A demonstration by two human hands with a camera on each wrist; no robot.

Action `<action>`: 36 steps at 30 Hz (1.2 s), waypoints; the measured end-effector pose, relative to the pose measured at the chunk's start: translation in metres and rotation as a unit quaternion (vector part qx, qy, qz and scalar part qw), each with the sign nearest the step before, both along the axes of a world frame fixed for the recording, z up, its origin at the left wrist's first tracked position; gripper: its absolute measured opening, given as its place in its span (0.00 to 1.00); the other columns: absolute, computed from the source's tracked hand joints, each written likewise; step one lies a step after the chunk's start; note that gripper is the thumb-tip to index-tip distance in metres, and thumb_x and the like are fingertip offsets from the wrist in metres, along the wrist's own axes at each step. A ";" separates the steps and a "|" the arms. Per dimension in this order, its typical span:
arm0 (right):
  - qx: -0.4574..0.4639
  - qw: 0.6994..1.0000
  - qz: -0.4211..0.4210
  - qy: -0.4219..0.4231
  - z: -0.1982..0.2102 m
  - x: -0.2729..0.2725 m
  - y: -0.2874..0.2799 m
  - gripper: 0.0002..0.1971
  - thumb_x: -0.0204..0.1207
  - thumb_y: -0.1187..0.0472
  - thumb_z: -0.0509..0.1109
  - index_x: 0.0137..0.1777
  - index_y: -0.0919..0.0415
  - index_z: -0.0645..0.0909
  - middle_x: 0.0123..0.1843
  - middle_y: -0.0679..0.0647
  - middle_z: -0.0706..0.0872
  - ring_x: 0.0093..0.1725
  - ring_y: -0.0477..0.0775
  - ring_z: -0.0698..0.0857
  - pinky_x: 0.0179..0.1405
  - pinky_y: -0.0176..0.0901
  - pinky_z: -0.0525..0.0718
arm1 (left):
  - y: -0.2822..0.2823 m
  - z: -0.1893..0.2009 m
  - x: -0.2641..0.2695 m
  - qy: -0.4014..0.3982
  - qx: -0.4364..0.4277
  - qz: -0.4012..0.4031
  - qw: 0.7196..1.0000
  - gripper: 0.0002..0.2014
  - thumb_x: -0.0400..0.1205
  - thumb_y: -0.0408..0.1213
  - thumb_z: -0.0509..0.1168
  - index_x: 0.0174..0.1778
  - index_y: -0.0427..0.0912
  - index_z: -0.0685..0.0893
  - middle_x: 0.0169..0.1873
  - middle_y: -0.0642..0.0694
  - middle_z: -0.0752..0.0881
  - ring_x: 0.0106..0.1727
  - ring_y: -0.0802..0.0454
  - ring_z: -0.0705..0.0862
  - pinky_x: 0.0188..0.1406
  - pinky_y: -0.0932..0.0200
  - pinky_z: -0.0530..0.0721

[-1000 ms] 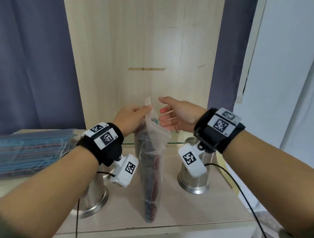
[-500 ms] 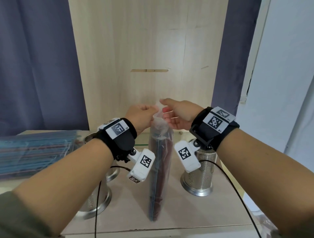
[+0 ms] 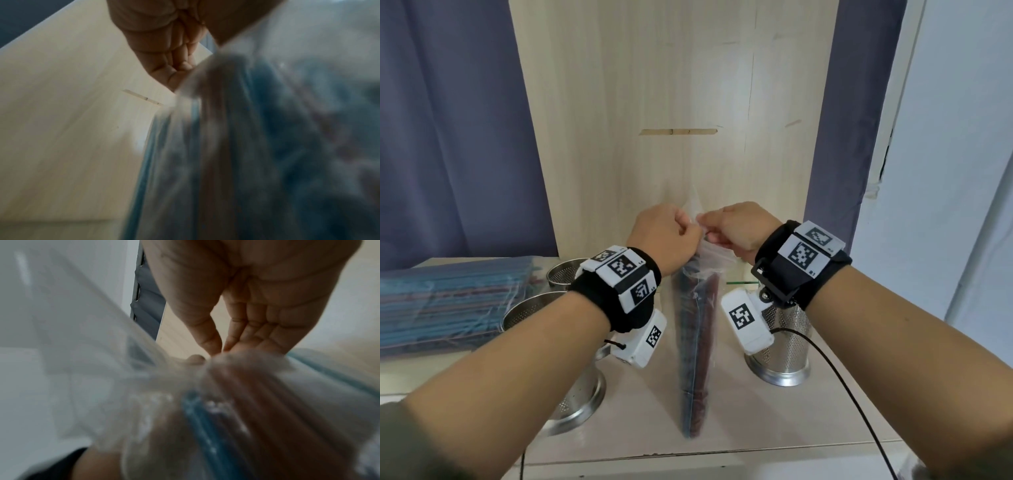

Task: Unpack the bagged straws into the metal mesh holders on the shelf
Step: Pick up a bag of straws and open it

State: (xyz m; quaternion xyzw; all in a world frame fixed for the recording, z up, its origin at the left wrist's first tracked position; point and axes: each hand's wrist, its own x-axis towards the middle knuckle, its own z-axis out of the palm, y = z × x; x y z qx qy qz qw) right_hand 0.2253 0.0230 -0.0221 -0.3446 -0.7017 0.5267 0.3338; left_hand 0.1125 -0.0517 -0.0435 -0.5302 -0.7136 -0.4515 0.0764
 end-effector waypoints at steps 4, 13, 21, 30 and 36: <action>0.035 0.999 0.011 -0.022 0.000 0.000 0.003 0.05 0.76 0.68 0.73 0.48 0.71 0.86 0.27 0.54 0.82 0.25 0.45 0.78 0.25 0.33 0.78 | 0.002 -0.007 -0.004 -0.007 0.031 -0.012 0.999 0.04 0.80 0.40 0.66 0.41 0.46 0.79 0.30 0.51 0.84 0.32 0.58 0.79 0.32 0.68 0.72; 0.148 0.988 -0.052 0.004 -0.022 -0.005 0.009 0.13 0.83 0.58 0.67 0.40 0.64 0.85 0.31 0.52 0.83 0.31 0.49 0.79 0.39 0.47 0.80 | -0.002 -0.020 0.000 0.043 0.049 -0.028 0.997 0.05 0.80 0.43 0.69 0.40 0.50 0.82 0.30 0.57 0.85 0.37 0.56 0.85 0.47 0.52 0.86; 0.075 0.992 -0.011 0.100 -0.024 -0.003 0.004 0.10 0.83 0.60 0.69 0.40 0.61 0.82 0.29 0.52 0.82 0.26 0.46 0.77 0.29 0.39 0.77 | -0.002 -0.023 0.003 0.011 0.055 -0.031 0.998 0.14 0.82 0.52 0.65 0.33 0.50 0.81 0.29 0.55 0.84 0.33 0.59 0.82 0.39 0.60 0.80; 0.043 0.991 0.026 0.123 -0.026 0.001 0.003 0.10 0.84 0.64 0.66 0.41 0.64 0.83 0.40 0.63 0.82 0.40 0.58 0.79 0.52 0.52 0.80 | 0.000 -0.031 0.003 0.000 0.072 -0.048 0.996 0.15 0.85 0.43 0.63 0.34 0.42 0.82 0.29 0.50 0.83 0.34 0.50 0.81 0.41 0.54 0.80; 0.112 0.991 0.037 0.067 -0.026 0.007 0.005 0.06 0.80 0.69 0.68 0.45 0.60 0.85 0.40 0.58 0.87 0.39 0.52 0.85 0.50 0.50 0.86 | 0.003 -0.038 0.000 -0.082 0.095 -0.080 0.989 0.17 0.87 0.40 0.61 0.36 0.35 0.84 0.28 0.41 0.82 0.31 0.47 0.77 0.38 0.47 0.80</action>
